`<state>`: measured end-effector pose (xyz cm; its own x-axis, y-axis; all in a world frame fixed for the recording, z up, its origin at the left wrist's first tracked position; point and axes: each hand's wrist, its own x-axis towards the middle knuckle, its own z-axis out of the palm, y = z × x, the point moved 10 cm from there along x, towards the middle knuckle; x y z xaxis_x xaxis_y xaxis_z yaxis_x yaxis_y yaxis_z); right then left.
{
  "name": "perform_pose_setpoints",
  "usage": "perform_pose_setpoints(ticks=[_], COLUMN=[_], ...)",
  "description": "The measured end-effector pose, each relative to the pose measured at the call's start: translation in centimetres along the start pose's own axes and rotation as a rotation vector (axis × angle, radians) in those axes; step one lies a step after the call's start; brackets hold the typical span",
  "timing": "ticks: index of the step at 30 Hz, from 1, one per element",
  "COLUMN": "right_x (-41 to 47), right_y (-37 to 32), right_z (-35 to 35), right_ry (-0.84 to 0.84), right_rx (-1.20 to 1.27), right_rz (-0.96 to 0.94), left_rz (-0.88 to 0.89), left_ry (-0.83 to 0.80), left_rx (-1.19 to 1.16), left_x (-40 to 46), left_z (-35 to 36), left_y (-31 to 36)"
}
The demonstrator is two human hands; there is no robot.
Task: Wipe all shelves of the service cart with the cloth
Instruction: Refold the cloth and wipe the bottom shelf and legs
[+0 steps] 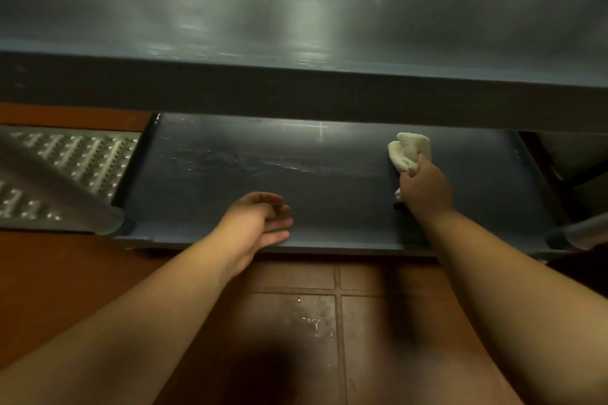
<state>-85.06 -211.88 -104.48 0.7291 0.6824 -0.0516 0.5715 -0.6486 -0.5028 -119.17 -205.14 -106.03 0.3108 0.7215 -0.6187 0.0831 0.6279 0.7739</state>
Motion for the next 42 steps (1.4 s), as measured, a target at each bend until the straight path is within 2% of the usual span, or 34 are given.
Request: perform_pose_setpoints(ticks=[20, 28, 32, 36, 42], right_x=[-10.2, -14.8, -15.4, -14.4, -11.4], right_y=[-24.8, -32.7, -33.5, -32.3, -26.8], right_z=[15.4, 20.7, 21.1, 19.1, 12.6], right_ry=[-0.169, -0.313, -0.402, -0.529, -0.402], right_rx=[0.143, 0.051, 0.020, 0.211, 0.409], right_rz=[-0.269, -0.381, -0.453, -0.501, -0.459], left_rz=[0.037, 0.008, 0.018, 0.041, 0.046], left_ry=[0.100, 0.119, 0.128, 0.134, 0.107], left_rx=[-0.045, -0.078, -0.071, -0.041, 0.005], left_x=[-4.9, -5.8, -5.9, -6.1, -5.7], left_z=[-17.5, -19.9, -19.2, -17.5, -11.9], left_y=[2.4, 1.8, 2.4, 3.0, 3.2])
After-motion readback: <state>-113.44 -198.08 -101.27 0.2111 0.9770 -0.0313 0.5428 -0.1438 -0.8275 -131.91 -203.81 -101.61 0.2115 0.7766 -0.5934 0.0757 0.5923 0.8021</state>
